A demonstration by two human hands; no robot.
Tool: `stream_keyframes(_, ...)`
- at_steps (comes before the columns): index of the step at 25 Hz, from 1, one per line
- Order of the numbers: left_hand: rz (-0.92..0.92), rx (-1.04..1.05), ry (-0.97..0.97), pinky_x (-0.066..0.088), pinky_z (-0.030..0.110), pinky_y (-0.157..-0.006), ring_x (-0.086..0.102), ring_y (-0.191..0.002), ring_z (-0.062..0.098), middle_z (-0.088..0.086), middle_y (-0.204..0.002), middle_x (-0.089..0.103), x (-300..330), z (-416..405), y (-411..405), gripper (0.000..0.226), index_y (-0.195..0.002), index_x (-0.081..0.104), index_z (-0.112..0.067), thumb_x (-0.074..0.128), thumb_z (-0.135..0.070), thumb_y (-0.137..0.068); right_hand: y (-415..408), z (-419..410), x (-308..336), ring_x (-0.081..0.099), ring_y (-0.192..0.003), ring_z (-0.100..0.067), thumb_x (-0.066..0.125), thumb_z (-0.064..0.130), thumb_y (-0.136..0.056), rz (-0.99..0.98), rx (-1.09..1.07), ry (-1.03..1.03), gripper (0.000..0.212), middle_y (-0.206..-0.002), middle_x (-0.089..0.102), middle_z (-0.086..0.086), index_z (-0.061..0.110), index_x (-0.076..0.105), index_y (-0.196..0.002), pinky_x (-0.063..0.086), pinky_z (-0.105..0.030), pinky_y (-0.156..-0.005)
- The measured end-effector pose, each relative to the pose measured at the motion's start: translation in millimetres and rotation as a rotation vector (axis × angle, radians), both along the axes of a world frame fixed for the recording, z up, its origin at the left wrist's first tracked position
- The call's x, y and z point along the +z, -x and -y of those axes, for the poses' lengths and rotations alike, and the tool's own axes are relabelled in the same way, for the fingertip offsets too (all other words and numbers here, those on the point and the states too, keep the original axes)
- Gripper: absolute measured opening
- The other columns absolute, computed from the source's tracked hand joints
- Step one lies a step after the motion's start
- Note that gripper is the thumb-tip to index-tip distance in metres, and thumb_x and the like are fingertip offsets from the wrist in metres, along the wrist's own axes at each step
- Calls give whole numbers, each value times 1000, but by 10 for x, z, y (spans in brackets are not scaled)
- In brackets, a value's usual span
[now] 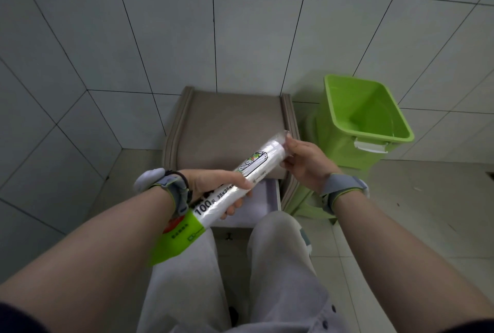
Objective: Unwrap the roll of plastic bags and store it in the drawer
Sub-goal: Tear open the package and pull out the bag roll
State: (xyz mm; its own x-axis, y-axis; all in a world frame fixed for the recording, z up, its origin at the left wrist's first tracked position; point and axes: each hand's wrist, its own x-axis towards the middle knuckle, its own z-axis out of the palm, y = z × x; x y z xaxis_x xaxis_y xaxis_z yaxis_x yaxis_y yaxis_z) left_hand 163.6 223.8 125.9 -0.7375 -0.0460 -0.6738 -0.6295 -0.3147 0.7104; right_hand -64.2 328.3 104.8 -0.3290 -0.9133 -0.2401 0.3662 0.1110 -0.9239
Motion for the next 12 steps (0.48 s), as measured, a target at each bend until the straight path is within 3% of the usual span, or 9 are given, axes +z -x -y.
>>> stream_keyframes(3, -97, 42, -168, 48, 25, -52, 56, -50, 17, 5, -66, 59, -72, -110, 50, 36, -93, 63, -11, 71, -38, -70, -78, 73, -21, 68, -86, -20, 65, 42, -79, 129, -116, 116, 44, -90, 72, -8, 5, 68, -104, 54, -32, -82)
stream_keyframes(5, -146, 17, -252, 47, 25, -52, 55, -49, 17, 5, -65, 57, -121, -133, 37, 31, -93, 63, -11, 68, -37, -75, -88, 74, -32, 63, -92, -21, 64, 49, -80, 168, -68, 155, 54, -96, 67, -8, 4, 63, -109, 49, -35, -89)
stream_keyframes(7, -151, -7, -266, 47, 26, -52, 54, -49, 17, 5, -64, 55, -136, -119, -19, 29, -92, 63, -12, 66, -37, -77, -70, 47, -39, 52, -81, -15, 62, 54, -81, 82, 45, 92, 51, -90, 59, -3, 11, 62, -108, 41, -31, -81)
stream_keyframes(9, -131, -17, -270, 47, 26, -52, 53, -48, 16, 4, -63, 54, -149, -100, -60, 30, -91, 64, -12, 66, -38, -77, -67, 35, -44, 41, -64, -10, 61, 46, -88, -30, 127, 50, 29, -74, 54, 5, 19, 68, -96, 32, -29, -68)
stream_keyframes(12, -144, -4, -291, 47, 25, -52, 53, -48, 15, 3, -62, 54, -146, -136, -47, 30, -91, 63, -11, 65, -38, -77, -130, 50, -85, 39, -57, -9, 67, 47, -82, 76, 59, 67, 31, -68, 53, 5, 19, 72, -94, 34, -25, -62)
